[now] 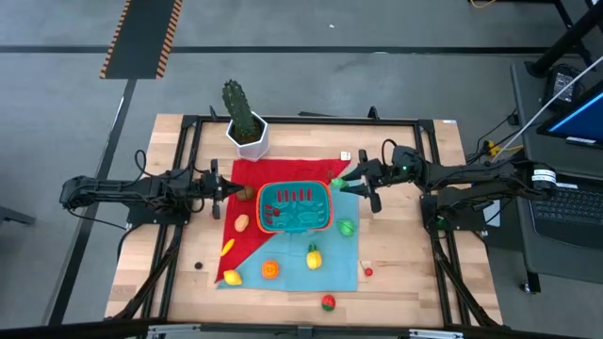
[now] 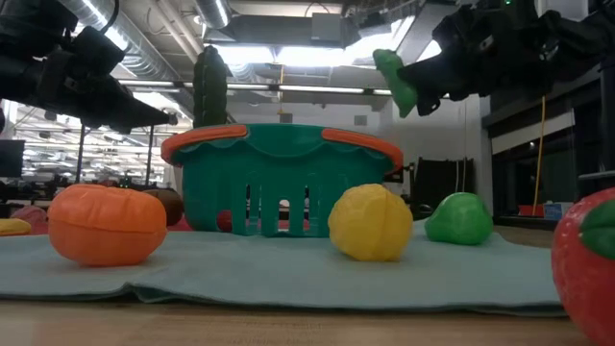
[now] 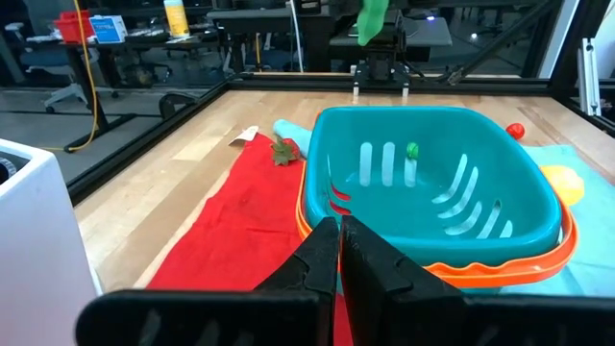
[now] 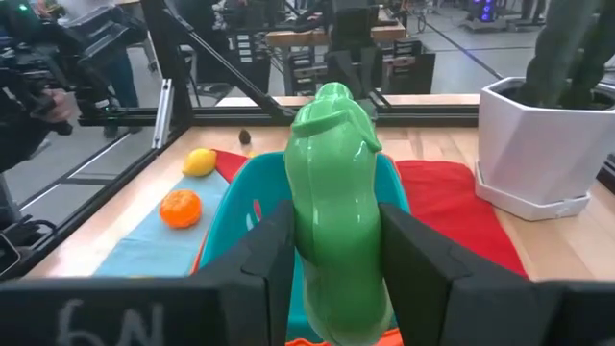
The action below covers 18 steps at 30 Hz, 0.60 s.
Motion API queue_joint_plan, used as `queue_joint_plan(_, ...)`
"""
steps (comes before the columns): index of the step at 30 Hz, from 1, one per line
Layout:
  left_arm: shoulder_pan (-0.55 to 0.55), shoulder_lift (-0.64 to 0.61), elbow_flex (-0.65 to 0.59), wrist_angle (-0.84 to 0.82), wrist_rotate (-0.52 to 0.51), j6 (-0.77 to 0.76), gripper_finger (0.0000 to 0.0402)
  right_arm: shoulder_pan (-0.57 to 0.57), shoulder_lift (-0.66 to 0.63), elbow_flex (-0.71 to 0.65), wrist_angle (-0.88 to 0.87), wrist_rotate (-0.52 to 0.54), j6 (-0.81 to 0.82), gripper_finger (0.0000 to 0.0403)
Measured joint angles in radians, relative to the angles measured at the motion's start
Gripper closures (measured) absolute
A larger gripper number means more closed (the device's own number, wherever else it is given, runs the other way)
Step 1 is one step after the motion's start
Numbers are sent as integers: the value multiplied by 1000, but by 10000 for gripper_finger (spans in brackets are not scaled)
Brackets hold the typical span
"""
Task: Build produce basket
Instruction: Put the green eggplant into the blue basket
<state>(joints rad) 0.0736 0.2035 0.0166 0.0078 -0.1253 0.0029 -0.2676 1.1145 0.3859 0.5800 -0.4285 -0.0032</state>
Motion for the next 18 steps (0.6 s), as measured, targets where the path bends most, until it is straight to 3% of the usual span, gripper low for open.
queue_joint_plan(4,0,0,0,0,0,-1,394,0,0,0,5,13,0,273)
queue_joint_plan(18,0,0,0,0,0,-3,394,38,0,0,8,291,-30,273)
